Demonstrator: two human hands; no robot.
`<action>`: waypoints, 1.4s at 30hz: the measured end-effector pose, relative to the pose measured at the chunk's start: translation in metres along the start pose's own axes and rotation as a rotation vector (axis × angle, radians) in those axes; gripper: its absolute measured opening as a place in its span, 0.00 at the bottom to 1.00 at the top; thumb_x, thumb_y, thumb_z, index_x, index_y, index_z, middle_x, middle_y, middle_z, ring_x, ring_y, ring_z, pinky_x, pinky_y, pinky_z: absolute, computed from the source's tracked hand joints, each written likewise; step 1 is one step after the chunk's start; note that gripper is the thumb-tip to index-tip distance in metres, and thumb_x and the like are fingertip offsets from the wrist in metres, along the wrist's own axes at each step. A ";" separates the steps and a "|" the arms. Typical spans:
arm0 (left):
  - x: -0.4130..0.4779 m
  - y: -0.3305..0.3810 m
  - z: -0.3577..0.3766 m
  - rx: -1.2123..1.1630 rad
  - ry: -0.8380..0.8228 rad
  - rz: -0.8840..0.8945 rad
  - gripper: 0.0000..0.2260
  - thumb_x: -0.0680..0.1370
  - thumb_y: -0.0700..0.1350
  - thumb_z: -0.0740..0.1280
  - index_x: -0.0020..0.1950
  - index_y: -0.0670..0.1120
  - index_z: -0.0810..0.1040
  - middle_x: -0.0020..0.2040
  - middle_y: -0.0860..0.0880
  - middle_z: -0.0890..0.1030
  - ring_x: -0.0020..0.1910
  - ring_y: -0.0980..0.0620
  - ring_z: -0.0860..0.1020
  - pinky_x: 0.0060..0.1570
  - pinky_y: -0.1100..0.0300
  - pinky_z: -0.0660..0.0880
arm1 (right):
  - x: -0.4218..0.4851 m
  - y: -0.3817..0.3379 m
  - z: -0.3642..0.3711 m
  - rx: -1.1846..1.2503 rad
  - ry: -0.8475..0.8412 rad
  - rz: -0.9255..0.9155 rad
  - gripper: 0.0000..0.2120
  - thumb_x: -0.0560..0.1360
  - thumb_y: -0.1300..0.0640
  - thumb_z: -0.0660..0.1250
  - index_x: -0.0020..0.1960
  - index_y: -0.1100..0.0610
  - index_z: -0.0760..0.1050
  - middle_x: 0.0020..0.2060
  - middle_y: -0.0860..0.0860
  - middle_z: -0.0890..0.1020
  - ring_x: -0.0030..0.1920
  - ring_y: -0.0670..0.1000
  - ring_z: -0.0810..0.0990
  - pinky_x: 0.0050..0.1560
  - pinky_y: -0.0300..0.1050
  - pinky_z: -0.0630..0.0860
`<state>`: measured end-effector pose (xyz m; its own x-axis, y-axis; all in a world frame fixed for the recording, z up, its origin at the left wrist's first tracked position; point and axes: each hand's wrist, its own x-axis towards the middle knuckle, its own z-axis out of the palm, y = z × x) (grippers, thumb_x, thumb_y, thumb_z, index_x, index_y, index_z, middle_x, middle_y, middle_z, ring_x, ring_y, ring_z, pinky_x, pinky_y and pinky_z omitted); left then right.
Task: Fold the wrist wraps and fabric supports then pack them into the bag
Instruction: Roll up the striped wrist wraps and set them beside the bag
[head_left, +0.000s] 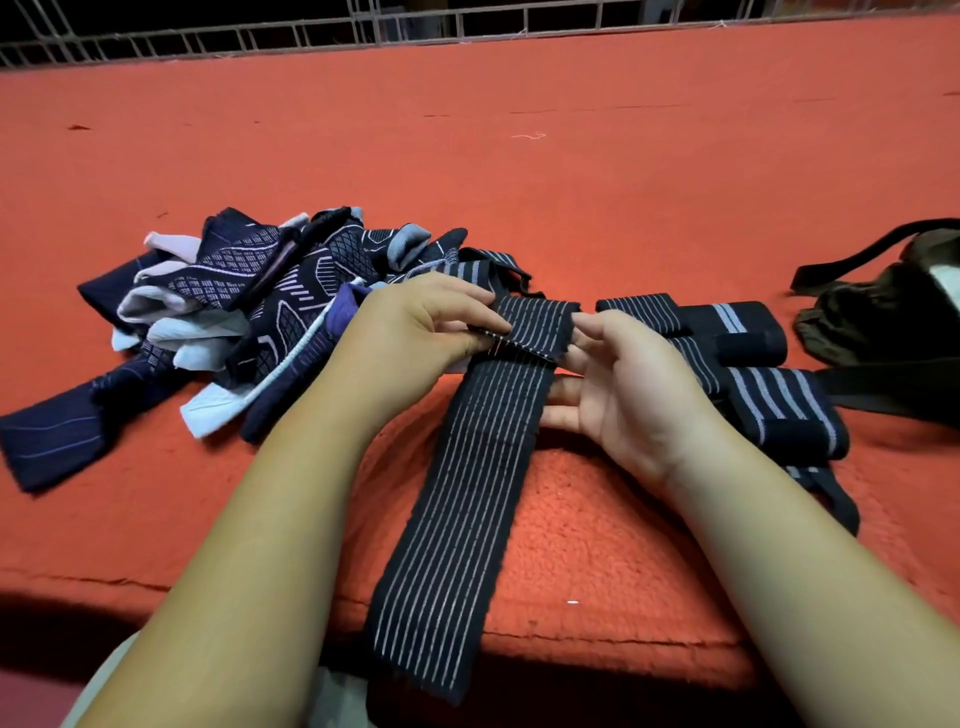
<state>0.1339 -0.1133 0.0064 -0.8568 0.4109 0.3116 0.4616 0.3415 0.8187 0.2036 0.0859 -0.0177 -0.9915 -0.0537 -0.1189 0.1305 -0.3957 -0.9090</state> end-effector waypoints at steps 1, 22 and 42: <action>0.000 0.001 0.000 0.013 -0.003 -0.005 0.10 0.76 0.31 0.76 0.53 0.43 0.90 0.62 0.52 0.83 0.50 0.68 0.82 0.46 0.71 0.79 | -0.001 0.000 0.000 -0.031 0.000 -0.012 0.17 0.85 0.54 0.60 0.66 0.60 0.81 0.56 0.57 0.87 0.47 0.56 0.86 0.49 0.56 0.85; 0.009 -0.003 0.003 -0.490 0.057 -0.325 0.09 0.80 0.36 0.74 0.60 0.38 0.84 0.54 0.36 0.86 0.49 0.44 0.84 0.52 0.49 0.82 | -0.002 0.001 -0.001 -0.343 0.158 -0.205 0.10 0.84 0.60 0.69 0.64 0.55 0.82 0.44 0.58 0.86 0.42 0.54 0.84 0.45 0.50 0.86; 0.004 0.006 0.013 -0.480 0.016 -0.318 0.12 0.80 0.29 0.65 0.53 0.40 0.87 0.46 0.40 0.87 0.36 0.53 0.81 0.37 0.64 0.78 | -0.001 0.000 0.001 -0.126 0.092 -0.121 0.12 0.82 0.65 0.70 0.65 0.61 0.82 0.52 0.55 0.86 0.52 0.52 0.86 0.63 0.53 0.82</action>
<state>0.1359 -0.0988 0.0068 -0.9415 0.3366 0.0182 0.0275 0.0228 0.9994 0.2049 0.0849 -0.0172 -0.9966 0.0741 -0.0362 0.0144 -0.2762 -0.9610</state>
